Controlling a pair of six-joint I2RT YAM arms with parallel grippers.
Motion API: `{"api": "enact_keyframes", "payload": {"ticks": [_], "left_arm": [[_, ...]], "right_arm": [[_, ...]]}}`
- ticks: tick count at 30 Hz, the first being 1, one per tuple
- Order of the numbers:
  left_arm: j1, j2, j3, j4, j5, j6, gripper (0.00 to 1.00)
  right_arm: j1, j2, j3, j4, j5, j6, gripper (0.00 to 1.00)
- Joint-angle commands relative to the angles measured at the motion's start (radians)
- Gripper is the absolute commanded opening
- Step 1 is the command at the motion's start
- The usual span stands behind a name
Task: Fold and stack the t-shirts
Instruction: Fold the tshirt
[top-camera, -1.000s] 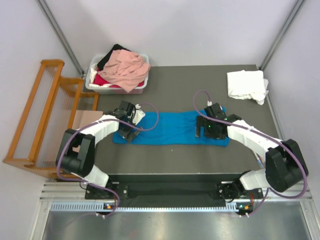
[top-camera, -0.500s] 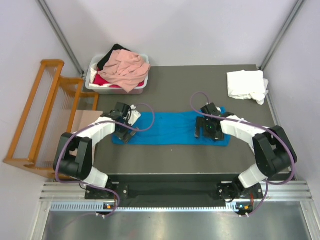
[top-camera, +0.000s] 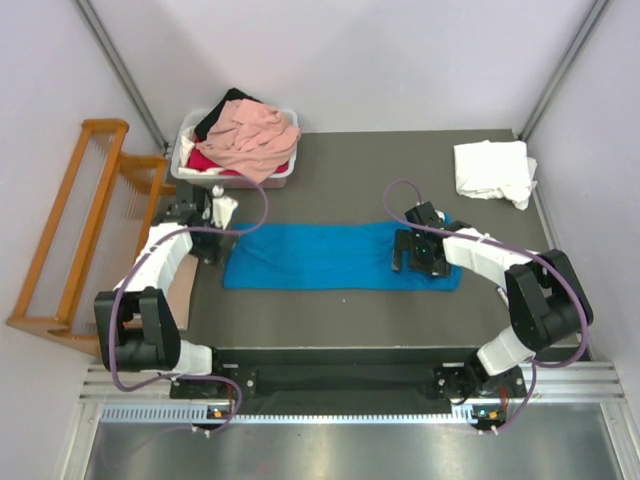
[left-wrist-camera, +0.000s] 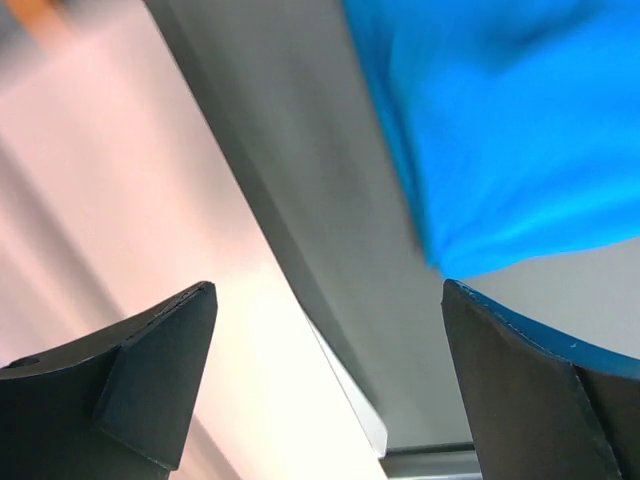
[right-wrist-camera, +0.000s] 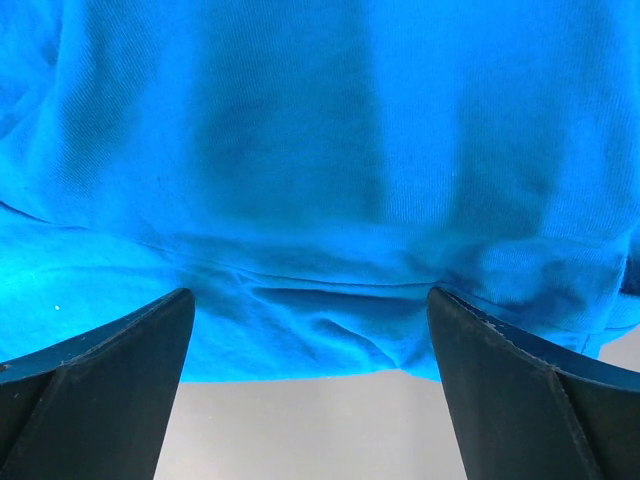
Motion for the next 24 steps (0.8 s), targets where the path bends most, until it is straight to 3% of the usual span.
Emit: {"api": "enact_keyframes", "payload": {"ticks": [1, 7, 10, 24], "left_arm": [[-0.043, -0.017, 0.233, -0.133, 0.221, -0.091, 0.99], [-0.256, -0.004, 0.182, -0.061, 0.238, -0.129, 0.99], [-0.302, 0.061, 0.133, -0.015, 0.229, -0.137, 0.99], [-0.283, 0.303, 0.156, 0.091, 0.196, -0.137, 0.98]], "right_arm": [[-0.007, -0.003, 0.024, 0.024, 0.011, -0.012, 1.00], [-0.009, -0.019, 0.021, 0.026, 0.004, -0.009, 1.00], [-0.007, -0.020, 0.024, 0.027, -0.003, -0.008, 1.00], [-0.007, -0.031, 0.026, 0.023, -0.004, 0.006, 1.00]]}}
